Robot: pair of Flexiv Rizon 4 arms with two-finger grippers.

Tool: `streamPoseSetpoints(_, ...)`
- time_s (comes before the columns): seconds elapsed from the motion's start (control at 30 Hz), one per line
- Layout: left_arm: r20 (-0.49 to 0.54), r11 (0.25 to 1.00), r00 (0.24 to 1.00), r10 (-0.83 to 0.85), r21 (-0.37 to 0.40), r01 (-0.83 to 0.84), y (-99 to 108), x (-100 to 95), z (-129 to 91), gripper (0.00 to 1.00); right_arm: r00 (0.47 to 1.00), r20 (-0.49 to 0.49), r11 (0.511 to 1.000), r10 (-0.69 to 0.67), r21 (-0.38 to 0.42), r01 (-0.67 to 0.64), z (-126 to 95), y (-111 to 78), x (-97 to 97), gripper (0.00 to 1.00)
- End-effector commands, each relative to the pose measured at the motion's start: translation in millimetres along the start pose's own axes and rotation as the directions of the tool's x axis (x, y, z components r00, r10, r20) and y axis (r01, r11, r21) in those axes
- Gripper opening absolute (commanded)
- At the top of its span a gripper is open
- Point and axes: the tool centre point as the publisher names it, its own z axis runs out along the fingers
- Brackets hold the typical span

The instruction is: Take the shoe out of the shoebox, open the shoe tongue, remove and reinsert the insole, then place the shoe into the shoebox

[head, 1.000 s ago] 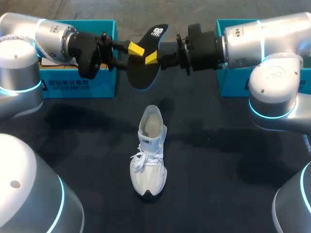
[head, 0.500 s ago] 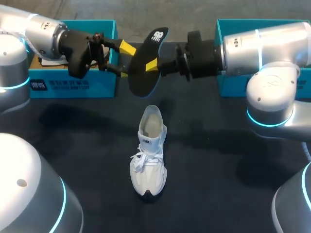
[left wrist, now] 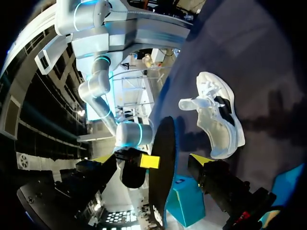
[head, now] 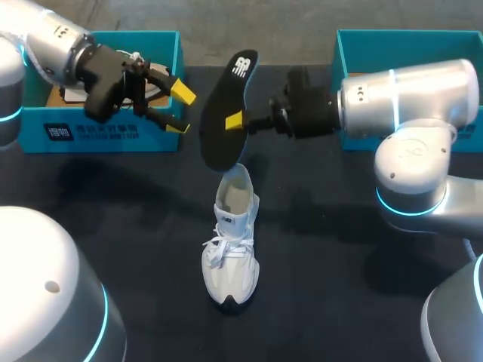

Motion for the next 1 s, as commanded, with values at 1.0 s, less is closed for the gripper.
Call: streamPoseSetpoints(1.0, -0.098, 0.998, 0.995, -0.021, 0.060, 0.027, -5.0, 26.3, -17.8, 1.00, 0.969, 0.019, 0.967, -0.246, 0.073, 0.244, 19.9, 13.3, -26.6, 0.00)
